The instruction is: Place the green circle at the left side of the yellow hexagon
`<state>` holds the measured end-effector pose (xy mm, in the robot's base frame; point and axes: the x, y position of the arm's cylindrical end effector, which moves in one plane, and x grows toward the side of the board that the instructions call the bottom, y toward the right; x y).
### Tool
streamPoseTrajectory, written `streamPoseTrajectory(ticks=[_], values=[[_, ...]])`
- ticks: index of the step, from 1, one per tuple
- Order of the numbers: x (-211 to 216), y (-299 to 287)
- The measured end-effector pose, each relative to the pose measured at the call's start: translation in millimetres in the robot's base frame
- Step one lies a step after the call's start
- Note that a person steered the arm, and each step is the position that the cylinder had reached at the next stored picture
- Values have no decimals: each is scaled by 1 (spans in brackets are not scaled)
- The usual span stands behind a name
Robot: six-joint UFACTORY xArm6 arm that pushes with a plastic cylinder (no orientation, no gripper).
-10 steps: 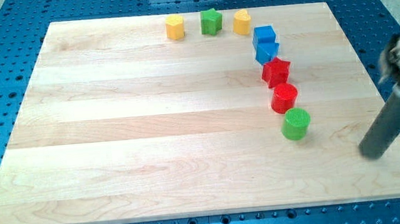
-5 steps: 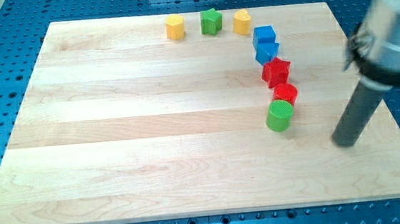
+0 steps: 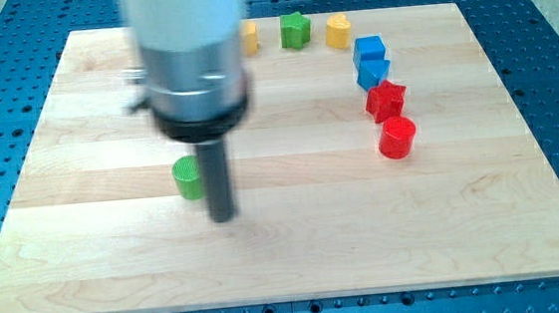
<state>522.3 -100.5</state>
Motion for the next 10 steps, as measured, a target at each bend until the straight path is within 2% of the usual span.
streamPoseTrajectory(ticks=[1, 2, 3, 5, 6, 7, 8, 9, 10], values=[[-72, -37], [-62, -31], [-39, 2], [-192, -5], [-227, -12], [-190, -65], [-231, -92], [-249, -56], [-242, -72]])
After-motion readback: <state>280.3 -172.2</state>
